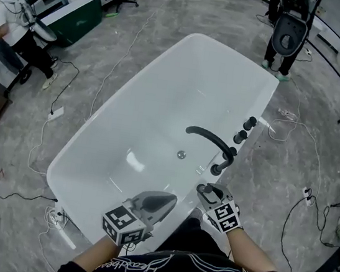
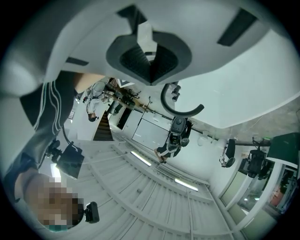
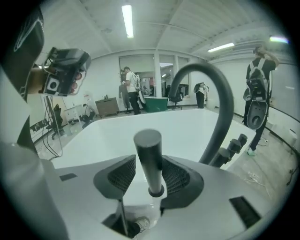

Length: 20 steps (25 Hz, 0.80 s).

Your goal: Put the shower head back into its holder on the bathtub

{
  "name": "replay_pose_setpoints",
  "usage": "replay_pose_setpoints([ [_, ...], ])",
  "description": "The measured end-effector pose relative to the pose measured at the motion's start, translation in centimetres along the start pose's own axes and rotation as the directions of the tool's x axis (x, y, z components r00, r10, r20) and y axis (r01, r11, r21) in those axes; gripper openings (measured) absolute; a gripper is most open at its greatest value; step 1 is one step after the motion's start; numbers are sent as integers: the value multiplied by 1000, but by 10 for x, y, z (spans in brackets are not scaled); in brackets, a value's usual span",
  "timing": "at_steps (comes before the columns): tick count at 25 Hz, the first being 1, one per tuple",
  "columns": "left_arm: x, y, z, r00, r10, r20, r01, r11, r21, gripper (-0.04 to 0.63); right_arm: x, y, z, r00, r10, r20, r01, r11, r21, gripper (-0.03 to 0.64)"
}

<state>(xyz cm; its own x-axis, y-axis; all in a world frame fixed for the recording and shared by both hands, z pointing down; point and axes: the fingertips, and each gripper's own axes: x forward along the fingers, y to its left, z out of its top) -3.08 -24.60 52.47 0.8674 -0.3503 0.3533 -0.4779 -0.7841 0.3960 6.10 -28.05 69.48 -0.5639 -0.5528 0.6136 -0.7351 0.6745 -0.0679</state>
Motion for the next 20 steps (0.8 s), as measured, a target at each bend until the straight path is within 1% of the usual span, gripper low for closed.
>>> replay_pose_setpoints([
  [4,-7,-19,20,999,-27,34,26,999,38,5,-61,3,42,993,-32,116,32,999,-3,161],
  [6,-14,-28,32,998,-40,49,37,998,54,5,-90,12,69,985,-17,173,16,1000,10,161],
  [8,-20,-37,43,996,-55,66,50,996,75,5,-112,29,95,978,28,209,-30,1000,4,159],
  [10,-25,-46,52,994,-73,78,65,993,101,5,-131,49,123,965,90,245,-85,996,-32,146],
  [13,-33,-58,60,993,-94,71,84,988,132,5,-158,80,163,936,184,300,-164,982,-92,68],
  [15,-39,-61,65,993,-97,59,87,985,152,5,-171,96,185,914,241,326,-215,970,-113,46],
  [18,-50,-64,74,993,-103,62,90,980,177,5,-180,109,203,892,286,351,-264,958,-111,32],
  [20,-55,-70,81,991,-109,77,94,979,178,5,-184,114,207,889,297,348,-283,955,-93,26],
])
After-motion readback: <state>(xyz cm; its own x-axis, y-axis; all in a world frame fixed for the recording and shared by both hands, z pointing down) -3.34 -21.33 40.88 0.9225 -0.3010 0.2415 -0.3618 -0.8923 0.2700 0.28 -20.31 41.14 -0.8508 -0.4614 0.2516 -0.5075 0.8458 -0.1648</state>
